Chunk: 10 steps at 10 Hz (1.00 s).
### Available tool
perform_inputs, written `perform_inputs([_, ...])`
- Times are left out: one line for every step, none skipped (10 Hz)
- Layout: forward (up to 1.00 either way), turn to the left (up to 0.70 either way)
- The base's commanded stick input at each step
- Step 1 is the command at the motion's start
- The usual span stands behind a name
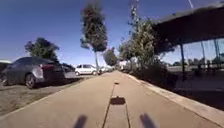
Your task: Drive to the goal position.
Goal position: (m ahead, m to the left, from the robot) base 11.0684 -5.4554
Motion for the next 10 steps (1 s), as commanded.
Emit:
perform_inputs([1.00, 0.00])
perform_inputs([1.00, 0.00])
perform_inputs([1.00, 0.00])
perform_inputs([1.00, 0.00])
perform_inputs([1.00, 0.00])
perform_inputs([1.00, 0.00])
perform_inputs([1.00, 0.00])
perform_inputs([1.00, 0.00])
perform_inputs([1.00, 0.00])
perform_inputs([1.00, 0.00])
